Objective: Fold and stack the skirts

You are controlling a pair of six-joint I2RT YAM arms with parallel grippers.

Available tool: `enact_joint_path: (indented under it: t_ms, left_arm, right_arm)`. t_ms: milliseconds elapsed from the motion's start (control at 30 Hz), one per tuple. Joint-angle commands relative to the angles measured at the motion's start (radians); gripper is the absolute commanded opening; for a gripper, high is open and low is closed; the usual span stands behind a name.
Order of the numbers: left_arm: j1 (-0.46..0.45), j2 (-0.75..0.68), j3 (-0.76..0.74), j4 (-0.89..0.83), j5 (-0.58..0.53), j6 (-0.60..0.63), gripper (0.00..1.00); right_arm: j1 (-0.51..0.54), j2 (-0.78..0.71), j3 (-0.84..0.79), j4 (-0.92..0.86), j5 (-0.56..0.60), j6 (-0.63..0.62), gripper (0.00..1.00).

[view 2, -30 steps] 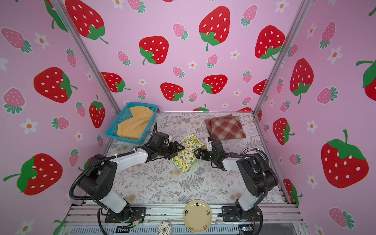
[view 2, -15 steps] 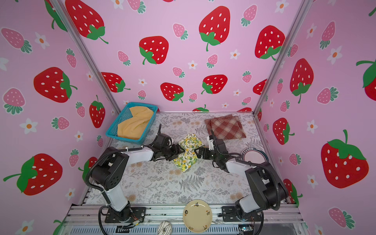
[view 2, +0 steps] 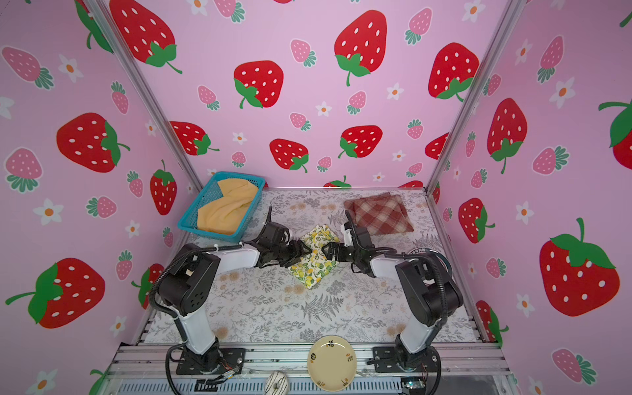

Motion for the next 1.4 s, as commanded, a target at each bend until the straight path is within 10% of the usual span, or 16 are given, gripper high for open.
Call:
enact_joint_path:
  t_ms: [0,667,1367]
  left_arm:
    - [0.011,0.056,0.008,-0.054,-0.033,0.016,0.73]
    - [0.075,0.223,0.247,-0.172,0.028,0.091,0.72]
    - [0.074,-0.105,-0.021,-0.061,0.107,0.054,0.73]
  right_arm:
    - [0.004,0.003,-0.04,0.061,0.016,0.026,1.0]
    - [0.275,-0.143,-0.169,0.061,0.25,0.192,1.0]
    - [0.146,-0.222,0.001,-0.291,0.395,-0.093,1.0]
